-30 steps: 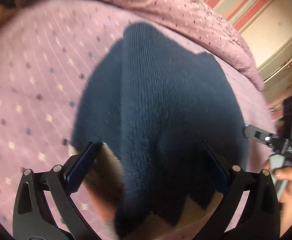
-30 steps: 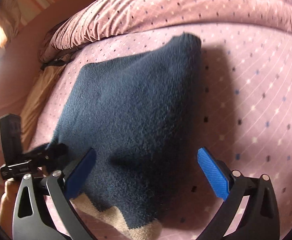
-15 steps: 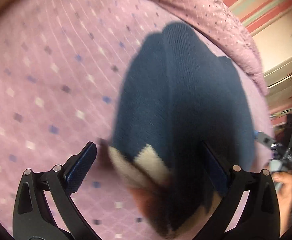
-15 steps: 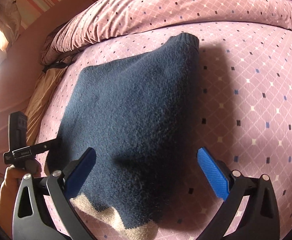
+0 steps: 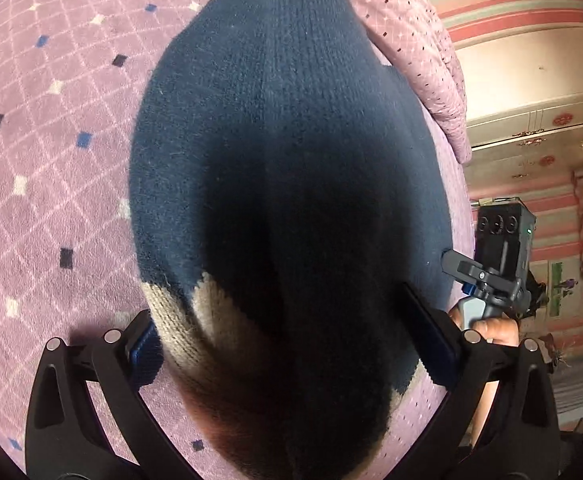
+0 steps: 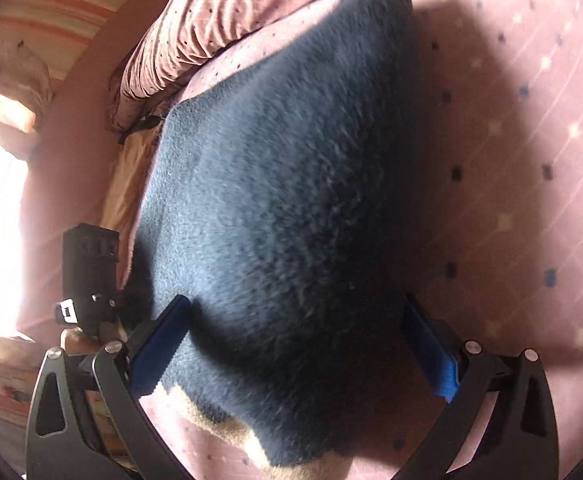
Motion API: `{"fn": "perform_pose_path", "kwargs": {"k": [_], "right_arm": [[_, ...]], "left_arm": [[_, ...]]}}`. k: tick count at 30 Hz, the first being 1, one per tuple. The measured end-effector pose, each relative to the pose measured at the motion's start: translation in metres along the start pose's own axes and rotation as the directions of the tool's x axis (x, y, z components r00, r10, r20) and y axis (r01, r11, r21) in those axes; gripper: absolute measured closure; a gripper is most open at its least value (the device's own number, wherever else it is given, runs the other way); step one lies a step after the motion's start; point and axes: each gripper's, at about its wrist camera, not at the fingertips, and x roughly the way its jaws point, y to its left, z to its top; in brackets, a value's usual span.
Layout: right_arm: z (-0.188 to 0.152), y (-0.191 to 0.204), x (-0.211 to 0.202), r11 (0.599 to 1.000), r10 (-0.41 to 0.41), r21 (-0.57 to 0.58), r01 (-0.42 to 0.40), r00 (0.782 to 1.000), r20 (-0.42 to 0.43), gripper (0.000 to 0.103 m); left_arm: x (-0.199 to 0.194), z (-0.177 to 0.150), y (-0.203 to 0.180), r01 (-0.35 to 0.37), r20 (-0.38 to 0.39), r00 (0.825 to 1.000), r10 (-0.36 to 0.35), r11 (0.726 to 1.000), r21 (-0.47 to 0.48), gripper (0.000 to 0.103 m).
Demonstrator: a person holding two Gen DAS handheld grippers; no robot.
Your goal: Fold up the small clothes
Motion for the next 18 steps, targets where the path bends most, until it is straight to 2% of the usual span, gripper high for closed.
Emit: {"fn": "perform_pose_path", "kwargs": {"k": [3, 5, 7, 10, 15, 18], "right_arm": [[-0.002, -0.002, 0.009, 1.000, 0.016, 0.011, -0.016, 1.000, 0.017, 0.005], [-0.002, 0.004, 0.013, 1.000, -0.016, -0.003, 0.016, 1.000, 0.019, 0.010], [-0.001, 0.007, 0.013, 0.999, -0.042, -0.019, 0.042, 0.999, 0.013, 0.020], [-0.001, 0.017, 0.007, 0.994, -0.083, -0.063, 0.084, 0.996, 0.021, 0.029], [-0.002, 0.051, 0.005, 0.961, -0.213, -0.164, 0.223, 0.974, 0.077, 0.034], [-0.003, 0.060, -0.005, 0.949, -0.236, -0.187, 0.253, 0.966, 0.109, 0.035]], "left_arm": [[0.005, 0.000, -0.006, 0.004, -0.004, 1.000, -0.004, 1.000, 0.009, 0.003], [0.017, 0.003, -0.020, -0.006, -0.021, 1.000, 0.007, 0.999, 0.054, 0.003], [0.024, 0.005, -0.029, -0.012, -0.027, 1.000, 0.014, 0.997, 0.071, 0.003], [0.031, 0.006, -0.041, -0.048, -0.017, 0.999, 0.049, 0.995, 0.092, 0.007], [0.028, 0.002, -0.061, -0.139, 0.037, 0.990, 0.136, 0.982, 0.128, 0.019], [0.021, 0.000, -0.073, -0.180, 0.050, 0.983, 0.174, 0.972, 0.149, 0.024]]}}
